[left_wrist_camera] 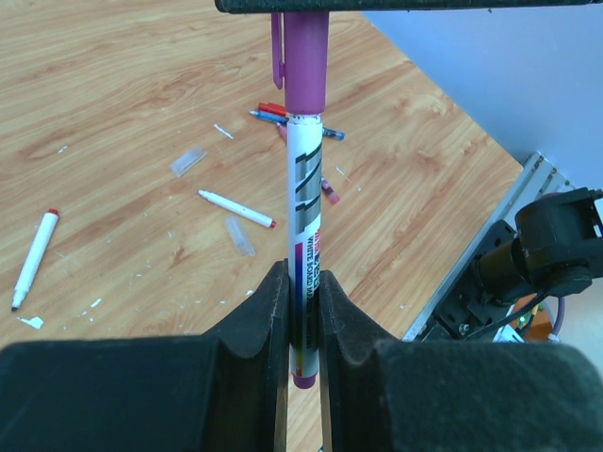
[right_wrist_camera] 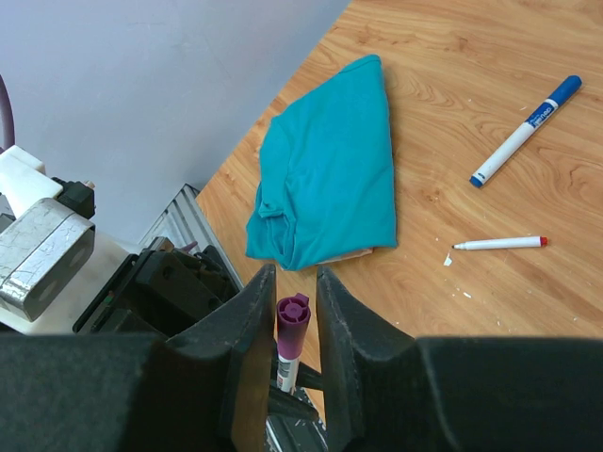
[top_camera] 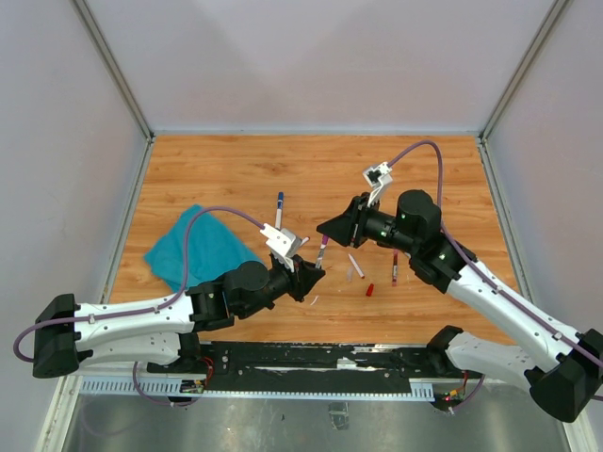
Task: Insert the pens into the pen caps
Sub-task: Press the pen cap onto the pen.
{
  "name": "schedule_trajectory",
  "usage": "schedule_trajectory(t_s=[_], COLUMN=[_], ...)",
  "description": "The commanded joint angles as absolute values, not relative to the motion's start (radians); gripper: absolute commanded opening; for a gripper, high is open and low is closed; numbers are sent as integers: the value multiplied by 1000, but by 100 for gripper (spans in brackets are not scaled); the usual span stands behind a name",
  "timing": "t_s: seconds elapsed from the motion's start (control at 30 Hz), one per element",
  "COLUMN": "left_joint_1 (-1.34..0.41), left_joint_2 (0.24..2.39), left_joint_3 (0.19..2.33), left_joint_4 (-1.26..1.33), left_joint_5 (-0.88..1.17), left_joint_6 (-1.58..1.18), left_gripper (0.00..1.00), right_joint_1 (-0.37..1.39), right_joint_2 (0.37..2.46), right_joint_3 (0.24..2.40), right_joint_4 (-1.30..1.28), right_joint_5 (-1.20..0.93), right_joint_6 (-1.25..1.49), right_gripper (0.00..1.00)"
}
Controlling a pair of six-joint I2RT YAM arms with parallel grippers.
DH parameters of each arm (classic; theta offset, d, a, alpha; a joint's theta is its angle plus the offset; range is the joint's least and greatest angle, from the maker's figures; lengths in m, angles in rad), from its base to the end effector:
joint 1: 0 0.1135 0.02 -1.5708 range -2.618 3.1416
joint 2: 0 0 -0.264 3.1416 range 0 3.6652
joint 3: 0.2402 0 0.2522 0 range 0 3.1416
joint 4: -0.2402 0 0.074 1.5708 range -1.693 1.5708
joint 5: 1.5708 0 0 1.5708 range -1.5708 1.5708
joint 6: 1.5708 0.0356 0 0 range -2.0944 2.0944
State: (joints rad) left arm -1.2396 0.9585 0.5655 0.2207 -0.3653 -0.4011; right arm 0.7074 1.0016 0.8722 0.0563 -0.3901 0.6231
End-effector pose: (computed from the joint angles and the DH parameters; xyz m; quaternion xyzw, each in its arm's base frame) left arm 0.0846 -0.2069 0.2728 0.1996 0.7350 -0.3681 0.5333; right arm 0.1698 0.1630 0.3560 -0.1621 0.7124 0.5240 0.4378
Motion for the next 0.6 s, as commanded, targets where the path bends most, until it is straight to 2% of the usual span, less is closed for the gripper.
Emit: schedule_trajectory(t_s=[0.0, 0.33, 0.57], left_joint_1=[-1247, -1247, -1247], left_joint_2=[955, 942, 919], left_joint_3=[599, 612, 636], left_joint_4=[241, 236, 245], left_joint_5=[-380, -396, -428], left_joint_6=[-399, -393, -393], left_gripper=[1, 1, 1], right_joint_1=[721, 743, 761], right_joint_2=[1003, 1012, 994], right_joint_3=[860, 821, 755], right_joint_4=[106, 110, 103], right_joint_5=[-404, -414, -409], right_joint_6=[620, 621, 628], right_gripper=[21, 6, 1])
